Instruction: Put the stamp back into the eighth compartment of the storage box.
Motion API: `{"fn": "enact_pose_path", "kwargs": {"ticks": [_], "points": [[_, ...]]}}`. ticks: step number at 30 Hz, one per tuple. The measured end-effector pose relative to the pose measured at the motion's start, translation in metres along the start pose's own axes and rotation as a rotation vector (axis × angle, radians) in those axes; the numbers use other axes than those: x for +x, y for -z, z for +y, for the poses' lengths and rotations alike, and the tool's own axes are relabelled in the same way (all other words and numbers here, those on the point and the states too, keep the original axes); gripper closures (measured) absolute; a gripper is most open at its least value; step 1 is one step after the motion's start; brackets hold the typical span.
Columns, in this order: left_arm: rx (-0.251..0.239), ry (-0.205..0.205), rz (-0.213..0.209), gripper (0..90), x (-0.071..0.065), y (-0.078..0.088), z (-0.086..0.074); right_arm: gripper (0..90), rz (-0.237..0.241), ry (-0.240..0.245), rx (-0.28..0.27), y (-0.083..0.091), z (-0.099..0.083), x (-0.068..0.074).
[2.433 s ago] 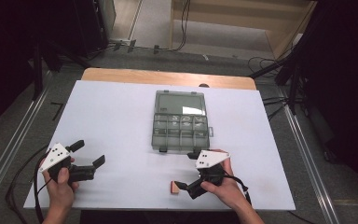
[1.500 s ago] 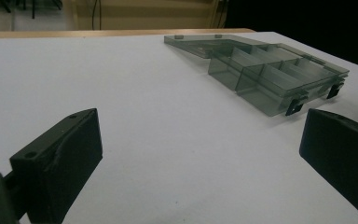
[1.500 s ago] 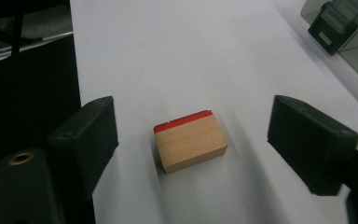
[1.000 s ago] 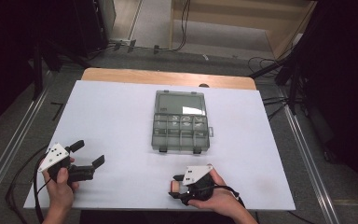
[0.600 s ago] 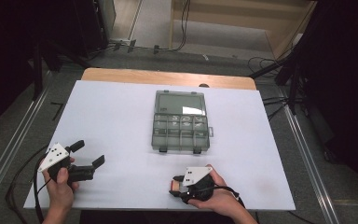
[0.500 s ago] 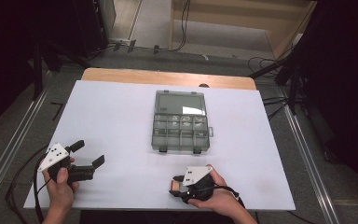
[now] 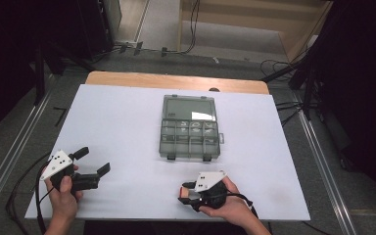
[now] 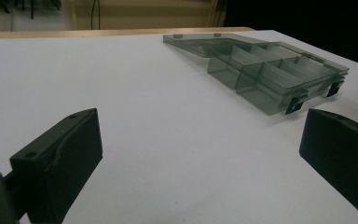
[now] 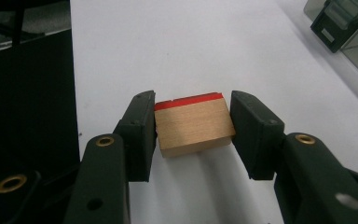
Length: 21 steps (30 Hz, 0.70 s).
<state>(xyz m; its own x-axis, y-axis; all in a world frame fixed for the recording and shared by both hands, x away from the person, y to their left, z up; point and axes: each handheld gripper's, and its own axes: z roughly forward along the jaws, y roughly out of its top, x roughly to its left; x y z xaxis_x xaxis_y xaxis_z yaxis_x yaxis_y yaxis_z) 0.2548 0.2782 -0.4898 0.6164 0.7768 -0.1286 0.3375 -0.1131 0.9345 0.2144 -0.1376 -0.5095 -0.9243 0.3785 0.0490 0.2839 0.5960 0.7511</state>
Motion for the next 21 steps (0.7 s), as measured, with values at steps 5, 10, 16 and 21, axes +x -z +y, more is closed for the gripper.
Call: {"fn": "enact_pose_path", "kwargs": {"ticks": [5,10,16,21], "points": [[0.000,-0.004,0.000,0.0,0.000,0.000,0.000,51.2,0.001,-0.007,-0.011,0.003,0.001,-0.001],[-0.001,-0.005,-0.001,0.0,-0.001,0.000,0.000,51.2,0.003,-0.022,-0.026,0.006,0.003,-0.002],[-0.001,-0.006,0.000,0.0,-0.001,-0.001,0.000,51.3,-0.007,-0.023,-0.031,0.009,0.006,-0.003],[0.001,-0.010,-0.002,0.0,-0.001,-0.001,0.000,51.3,-0.005,-0.035,-0.045,0.012,0.007,-0.005]]}}
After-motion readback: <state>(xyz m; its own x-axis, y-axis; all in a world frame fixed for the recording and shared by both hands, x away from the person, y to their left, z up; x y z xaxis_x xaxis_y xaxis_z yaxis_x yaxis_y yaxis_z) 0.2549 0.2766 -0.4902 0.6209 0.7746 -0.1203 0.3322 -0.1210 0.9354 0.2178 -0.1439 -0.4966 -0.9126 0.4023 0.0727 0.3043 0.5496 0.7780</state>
